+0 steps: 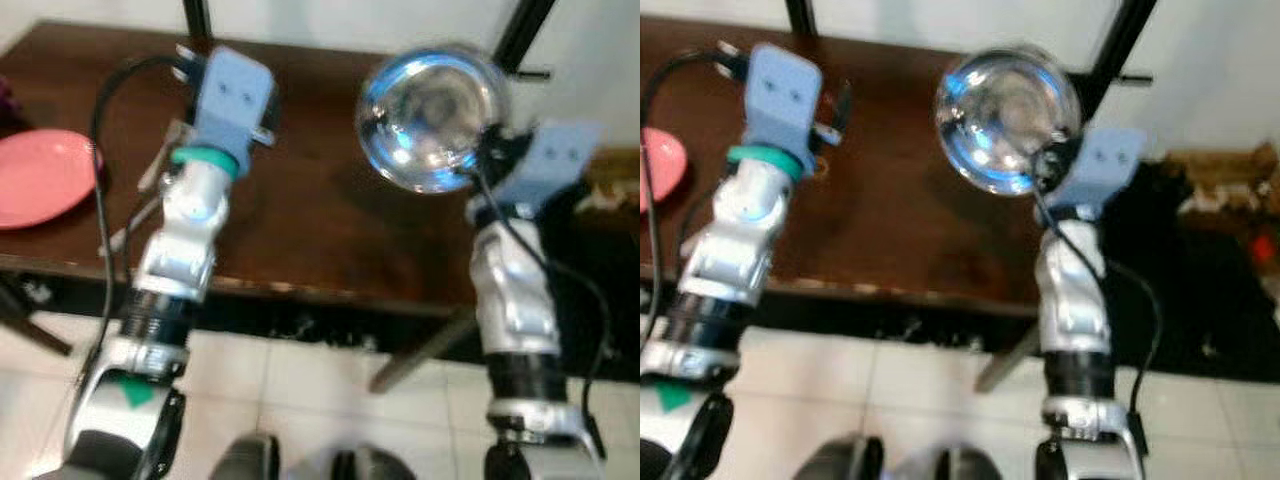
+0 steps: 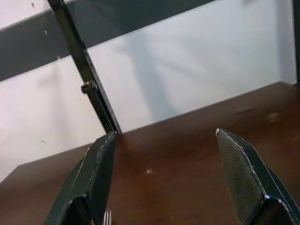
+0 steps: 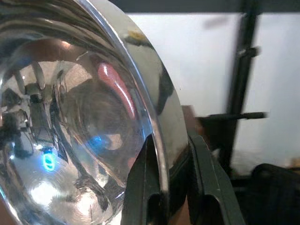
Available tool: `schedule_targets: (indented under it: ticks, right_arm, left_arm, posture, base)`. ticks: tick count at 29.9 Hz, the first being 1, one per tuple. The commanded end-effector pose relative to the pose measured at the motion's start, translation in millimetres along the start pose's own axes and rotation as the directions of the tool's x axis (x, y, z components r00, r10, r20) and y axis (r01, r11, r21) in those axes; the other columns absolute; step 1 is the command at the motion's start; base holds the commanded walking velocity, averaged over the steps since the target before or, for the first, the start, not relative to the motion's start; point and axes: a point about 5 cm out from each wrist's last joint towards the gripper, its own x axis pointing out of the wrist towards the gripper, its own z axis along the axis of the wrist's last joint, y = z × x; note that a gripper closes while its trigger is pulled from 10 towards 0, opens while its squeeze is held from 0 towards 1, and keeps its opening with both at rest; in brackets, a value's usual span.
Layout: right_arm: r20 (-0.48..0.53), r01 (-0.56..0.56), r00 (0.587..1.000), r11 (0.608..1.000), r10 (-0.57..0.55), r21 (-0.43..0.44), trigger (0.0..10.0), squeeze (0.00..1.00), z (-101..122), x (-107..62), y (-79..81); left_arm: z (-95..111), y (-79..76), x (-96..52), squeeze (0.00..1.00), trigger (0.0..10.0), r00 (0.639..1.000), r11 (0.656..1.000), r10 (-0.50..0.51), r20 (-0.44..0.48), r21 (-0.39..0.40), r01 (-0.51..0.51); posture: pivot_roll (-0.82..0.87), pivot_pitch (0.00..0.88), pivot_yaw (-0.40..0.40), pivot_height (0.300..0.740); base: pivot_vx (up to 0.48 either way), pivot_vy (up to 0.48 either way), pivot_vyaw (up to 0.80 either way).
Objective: Setting the table
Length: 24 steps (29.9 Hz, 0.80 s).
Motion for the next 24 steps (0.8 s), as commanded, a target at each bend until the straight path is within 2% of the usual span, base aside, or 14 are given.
schedule_targets:
  ticks: [1,4,8,24]
  right_arm:
    - [0.026,0.032,0.999,0.999,-0.032,0.000,10.0,0.00,5.0,1.2,-8.4]
    - [0.026,0.032,0.999,0.999,-0.032,0.000,10.0,0.00,5.0,1.3,-8.5]
    - [0.026,0.032,0.999,0.999,-0.032,0.000,10.0,0.00,5.0,1.7,-9.0]
    - [0.021,0.037,0.999,0.999,-0.037,0.000,10.0,0.00,3.8,2.5,-9.3]
  left_arm:
    - [-2.6,-7.6,-0.2,0.00,10.0,0.999,1.000,-0.028,-0.014,-0.012,0.028]
    - [-2.3,-8.5,-0.1,0.00,10.0,0.999,0.999,-0.035,-0.015,-0.018,0.035]
    - [-0.8,-18.7,-3.6,0.00,10.0,0.995,0.995,-0.103,-0.002,-0.012,0.103]
    - [0.2,-20.1,-3.6,0.00,10.0,0.993,0.992,-0.120,-0.002,-0.043,0.120]
  posture:
    - [0.06,0.000,0.023,0.740]
    - [0.06,0.000,0.023,0.740]
    - [0.06,0.000,0.021,0.740]
    - [0.07,0.000,0.017,0.740]
  base:
    - [0.300,0.000,0.00]
    - [0.300,0.000,0.00]
    - [0.000,0.000,0.00]
    - [0.000,0.000,0.00]
